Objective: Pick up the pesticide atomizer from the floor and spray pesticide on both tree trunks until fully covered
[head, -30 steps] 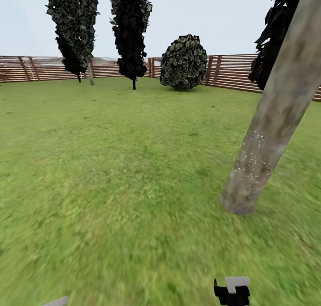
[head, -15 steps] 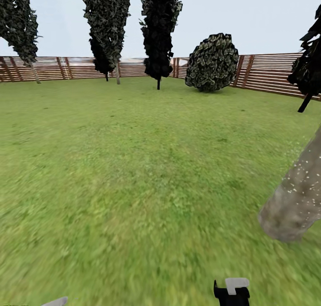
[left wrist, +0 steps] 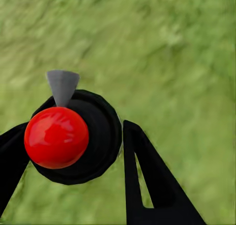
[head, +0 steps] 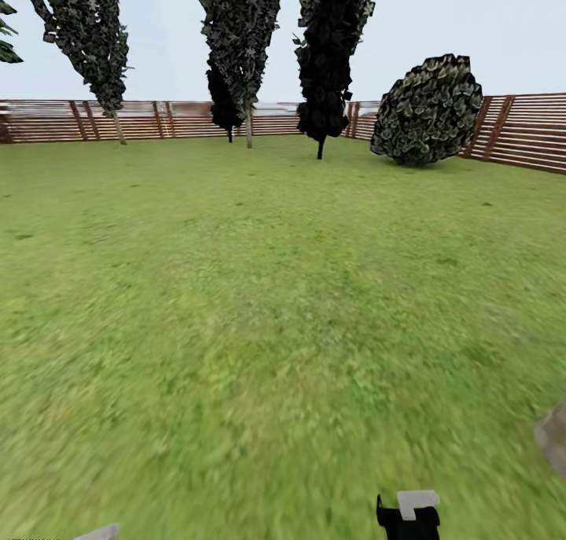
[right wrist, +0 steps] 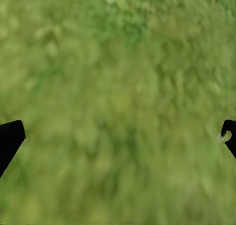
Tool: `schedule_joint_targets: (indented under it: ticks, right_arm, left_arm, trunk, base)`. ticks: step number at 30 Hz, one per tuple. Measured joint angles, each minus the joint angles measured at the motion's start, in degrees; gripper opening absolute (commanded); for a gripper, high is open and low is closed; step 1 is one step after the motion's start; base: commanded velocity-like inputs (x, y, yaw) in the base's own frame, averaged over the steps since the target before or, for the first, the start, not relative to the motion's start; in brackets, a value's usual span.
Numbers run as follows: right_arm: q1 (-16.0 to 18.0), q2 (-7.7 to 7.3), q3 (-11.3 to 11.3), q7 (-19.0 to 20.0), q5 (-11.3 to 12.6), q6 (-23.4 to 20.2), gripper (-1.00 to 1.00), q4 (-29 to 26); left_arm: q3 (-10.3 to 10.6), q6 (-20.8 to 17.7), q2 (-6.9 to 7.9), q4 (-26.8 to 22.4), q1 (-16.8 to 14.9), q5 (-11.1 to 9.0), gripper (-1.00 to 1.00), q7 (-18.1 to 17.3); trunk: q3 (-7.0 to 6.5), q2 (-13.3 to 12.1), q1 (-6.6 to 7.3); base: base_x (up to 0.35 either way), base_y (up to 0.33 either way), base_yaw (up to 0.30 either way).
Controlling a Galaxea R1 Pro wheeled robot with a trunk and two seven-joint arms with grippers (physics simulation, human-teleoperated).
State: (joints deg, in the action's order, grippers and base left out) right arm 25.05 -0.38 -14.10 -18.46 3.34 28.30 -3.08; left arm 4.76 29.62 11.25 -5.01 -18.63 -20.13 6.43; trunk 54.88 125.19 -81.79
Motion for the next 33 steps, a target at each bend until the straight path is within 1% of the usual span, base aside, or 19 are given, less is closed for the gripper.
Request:
schedule_joint_targets:
  ticks: [33]
  right_arm:
    - [-0.07, 0.03, -0.01, 0.00, 0.00, -0.03, 1.00, 0.00]
  left_arm:
    - [0.01, 0.00, 0.00, 0.01, -0.02, 0.00, -1.00, 0.00]
  trunk:
    - [0.00, 0.00, 0.00]
  base:
    - [0.232, 0.245, 0.284]
